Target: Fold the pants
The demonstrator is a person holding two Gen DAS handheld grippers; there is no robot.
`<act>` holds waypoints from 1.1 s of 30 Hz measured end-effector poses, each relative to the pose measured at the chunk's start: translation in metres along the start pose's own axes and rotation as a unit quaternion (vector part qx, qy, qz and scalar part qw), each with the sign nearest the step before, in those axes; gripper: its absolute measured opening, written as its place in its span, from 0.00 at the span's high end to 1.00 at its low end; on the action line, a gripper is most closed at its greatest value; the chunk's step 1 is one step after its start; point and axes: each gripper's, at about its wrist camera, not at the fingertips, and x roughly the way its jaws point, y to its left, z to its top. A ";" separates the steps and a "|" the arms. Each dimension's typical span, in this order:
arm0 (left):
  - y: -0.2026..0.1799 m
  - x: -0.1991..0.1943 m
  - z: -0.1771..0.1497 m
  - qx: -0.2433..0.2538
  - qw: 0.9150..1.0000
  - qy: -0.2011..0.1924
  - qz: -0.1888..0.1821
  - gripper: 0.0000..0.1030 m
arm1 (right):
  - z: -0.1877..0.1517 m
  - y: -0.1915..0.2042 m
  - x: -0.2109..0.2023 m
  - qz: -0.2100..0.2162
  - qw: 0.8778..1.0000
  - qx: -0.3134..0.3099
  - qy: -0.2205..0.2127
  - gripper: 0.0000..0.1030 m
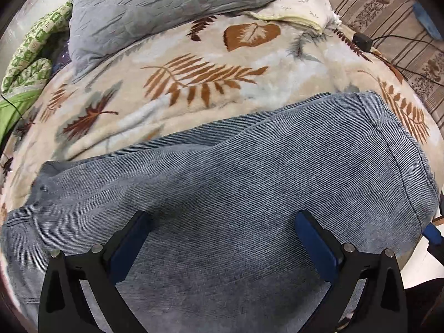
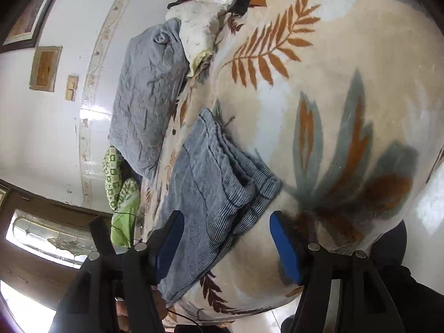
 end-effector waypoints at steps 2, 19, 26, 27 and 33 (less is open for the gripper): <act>0.000 0.002 0.003 0.007 1.000 0.004 -0.004 0.00 | 0.003 -0.002 0.003 -0.002 1.000 0.006 -0.006 0.34; 0.001 0.006 0.011 0.029 0.999 0.025 -0.014 0.00 | 0.006 0.026 0.027 -0.044 0.997 -0.045 -0.045 0.76; 0.049 -0.011 -0.003 -0.025 0.999 0.034 0.033 0.00 | -0.005 0.067 0.022 -0.062 0.986 -0.138 -0.075 0.80; 0.058 -0.012 -0.006 -0.035 0.998 0.033 0.039 0.00 | -0.007 0.072 0.022 -0.062 0.985 -0.145 -0.075 0.80; 0.079 0.000 -0.009 -0.051 0.997 0.053 0.011 0.00 | -0.026 0.111 0.031 -0.045 0.974 -0.210 -0.073 0.80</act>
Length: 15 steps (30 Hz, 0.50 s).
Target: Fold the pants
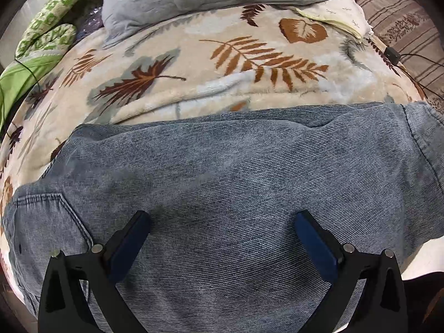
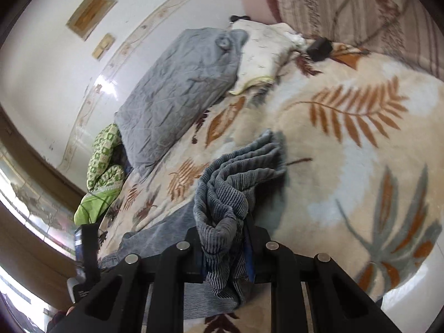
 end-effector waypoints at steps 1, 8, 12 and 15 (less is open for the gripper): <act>0.003 -0.001 0.001 -0.007 1.000 0.004 -0.006 0.00 | -0.001 0.007 0.002 0.004 1.000 -0.010 0.002 0.80; 0.046 -0.020 0.002 -0.068 0.998 -0.008 -0.006 0.00 | -0.020 0.063 0.021 0.035 0.995 -0.088 0.038 0.80; 0.078 -0.046 -0.001 -0.095 0.995 -0.039 0.005 0.00 | -0.035 0.086 0.037 0.051 0.989 -0.117 0.068 0.80; 0.097 -0.068 -0.003 -0.102 0.993 -0.062 0.005 0.00 | -0.048 0.100 0.049 0.053 0.984 -0.143 0.091 0.80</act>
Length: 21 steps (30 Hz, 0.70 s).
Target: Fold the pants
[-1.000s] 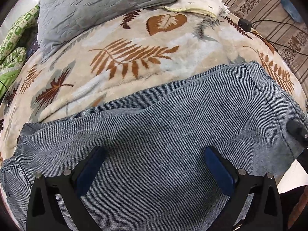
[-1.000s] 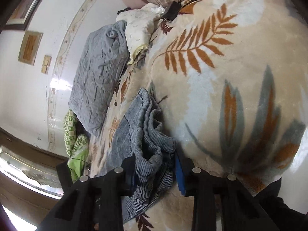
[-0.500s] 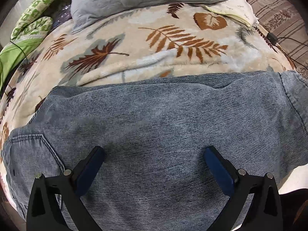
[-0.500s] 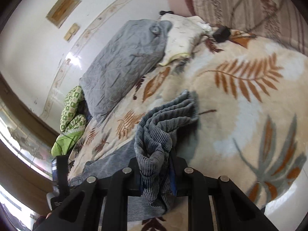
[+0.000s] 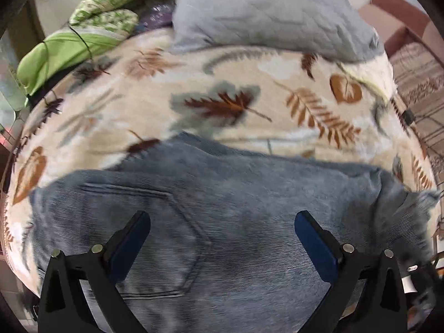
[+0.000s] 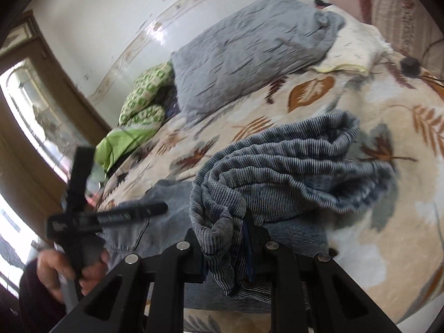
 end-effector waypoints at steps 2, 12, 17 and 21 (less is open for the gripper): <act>0.009 -0.016 0.002 -0.003 1.000 -0.016 -0.010 0.00 | -0.004 0.009 0.008 0.002 1.000 -0.015 0.015 0.80; 0.025 -0.033 -0.004 -0.012 0.999 -0.025 -0.017 0.00 | -0.028 0.040 0.049 -0.019 0.990 -0.082 0.116 0.71; 0.021 -0.029 -0.012 -0.001 1.000 -0.015 -0.021 0.00 | -0.032 0.050 0.038 0.045 0.986 -0.101 0.122 0.32; 0.015 -0.026 -0.016 0.009 1.000 -0.010 -0.022 0.00 | -0.028 0.045 0.014 0.064 0.988 -0.119 0.075 0.32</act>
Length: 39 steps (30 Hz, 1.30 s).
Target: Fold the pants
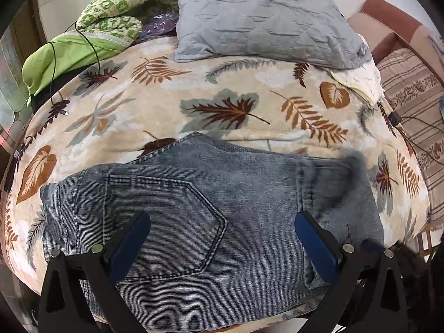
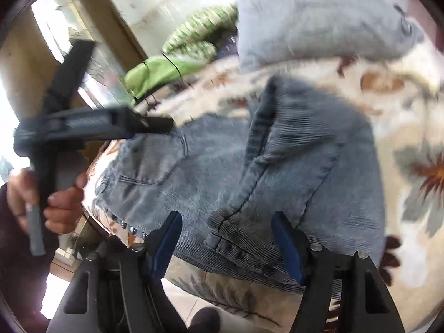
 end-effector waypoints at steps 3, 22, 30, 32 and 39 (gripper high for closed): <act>-0.006 0.003 -0.002 0.004 1.000 0.003 -0.003 0.00 | 0.001 -0.021 -0.020 -0.001 0.997 0.051 -0.053 0.32; -0.081 0.057 -0.044 0.115 0.993 0.018 0.025 0.00 | 0.045 -0.075 0.022 -0.124 0.980 0.151 -0.036 0.62; -0.064 0.051 -0.044 0.087 0.996 0.018 -0.005 0.00 | 0.050 -0.093 0.068 -0.122 0.972 0.200 0.035 0.61; -0.055 0.038 -0.047 0.082 0.997 0.003 0.000 0.00 | 0.050 -0.089 0.070 -0.133 0.973 0.184 0.037 0.61; 0.010 -0.018 -0.060 0.036 0.998 -0.050 0.032 0.00 | 0.047 -0.077 0.057 -0.125 0.974 0.187 0.012 0.61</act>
